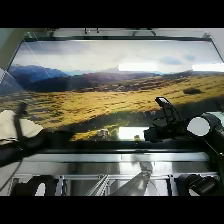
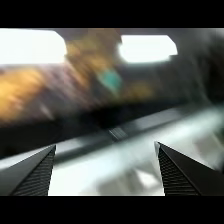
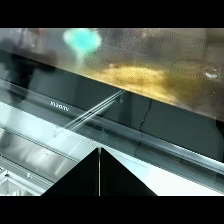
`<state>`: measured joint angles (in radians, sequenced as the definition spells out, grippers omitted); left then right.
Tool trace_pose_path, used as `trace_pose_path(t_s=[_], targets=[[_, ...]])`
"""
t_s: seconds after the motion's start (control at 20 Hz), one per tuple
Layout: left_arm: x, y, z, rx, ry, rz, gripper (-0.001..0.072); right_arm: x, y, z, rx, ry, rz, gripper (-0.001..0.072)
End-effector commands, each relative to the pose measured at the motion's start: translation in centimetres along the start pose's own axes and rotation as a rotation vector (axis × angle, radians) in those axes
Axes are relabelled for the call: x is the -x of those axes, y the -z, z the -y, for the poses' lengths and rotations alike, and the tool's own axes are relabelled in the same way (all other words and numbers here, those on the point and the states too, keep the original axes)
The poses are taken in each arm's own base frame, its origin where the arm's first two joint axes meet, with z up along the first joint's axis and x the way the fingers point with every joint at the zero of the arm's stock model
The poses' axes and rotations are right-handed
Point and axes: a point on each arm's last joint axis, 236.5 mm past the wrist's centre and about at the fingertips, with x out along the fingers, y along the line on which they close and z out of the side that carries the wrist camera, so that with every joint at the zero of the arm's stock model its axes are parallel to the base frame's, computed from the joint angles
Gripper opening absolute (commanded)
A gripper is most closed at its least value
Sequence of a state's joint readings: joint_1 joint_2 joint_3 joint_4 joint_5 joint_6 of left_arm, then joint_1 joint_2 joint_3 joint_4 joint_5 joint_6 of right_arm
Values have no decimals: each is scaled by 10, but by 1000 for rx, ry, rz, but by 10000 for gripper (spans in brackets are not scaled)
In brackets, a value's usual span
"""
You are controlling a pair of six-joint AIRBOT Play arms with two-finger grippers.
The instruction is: Fold the shirts.
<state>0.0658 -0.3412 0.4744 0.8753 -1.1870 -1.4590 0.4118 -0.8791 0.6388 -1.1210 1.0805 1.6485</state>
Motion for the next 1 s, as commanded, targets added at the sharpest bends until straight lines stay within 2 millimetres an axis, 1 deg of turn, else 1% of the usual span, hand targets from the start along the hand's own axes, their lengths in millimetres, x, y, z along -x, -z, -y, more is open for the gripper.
trace_pose_path(t_s=[0.0,0.05,0.1,0.15,0.2,0.25,0.3,0.35,0.4,0.5,0.6,0.7,0.75,0.8,0.85,0.9,0.95], targets=[[89,-88,-99,89,-478,314,720,0,0,0,1,0,0,18],[117,-101,-127,166,-581,381,720,0,0,0,1,0,0,18],[142,-108,-155,255,-664,435,719,0,0,0,1,0,0,18],[166,-106,-186,371,-734,470,704,0,0,0,1,0,0,18],[187,-94,-217,496,-795,486,704,0,0,0,1,0,0,18],[201,-79,-244,608,-836,491,704,0,0,0,1,0,0,18],[210,-59,-270,723,-862,475,704,0,0,0,0,-1,0,18],[214,-38,-288,819,-869,443,704,0,0,0,0,0,0,18],[214,-17,-303,918,-857,406,703,0,0,0,1,0,1,18],[211,14,-327,1048,-830,349,703,0,0,0,0,0,-1,18],[203,33,-346,1073,-801,279,703,0,0,0,0,0,-2,18],[189,44,-363,1078,-764,223,703,0,0,0,0,0,-1,18],[177,40,-370,1062,-716,217,703,0,0,0,0,0,-2,18],[163,31,-375,1040,-657,221,703,0,0,0,0,0,-1,18],[147,19,-379,1019,-584,235,703,0,0,0,0,0,-1,18],[134,11,-380,999,-526,234,703,0,0,0,0,0,-2,18],[123,8,-382,995,-487,210,703,0,0,0,0,0,-1,18]])
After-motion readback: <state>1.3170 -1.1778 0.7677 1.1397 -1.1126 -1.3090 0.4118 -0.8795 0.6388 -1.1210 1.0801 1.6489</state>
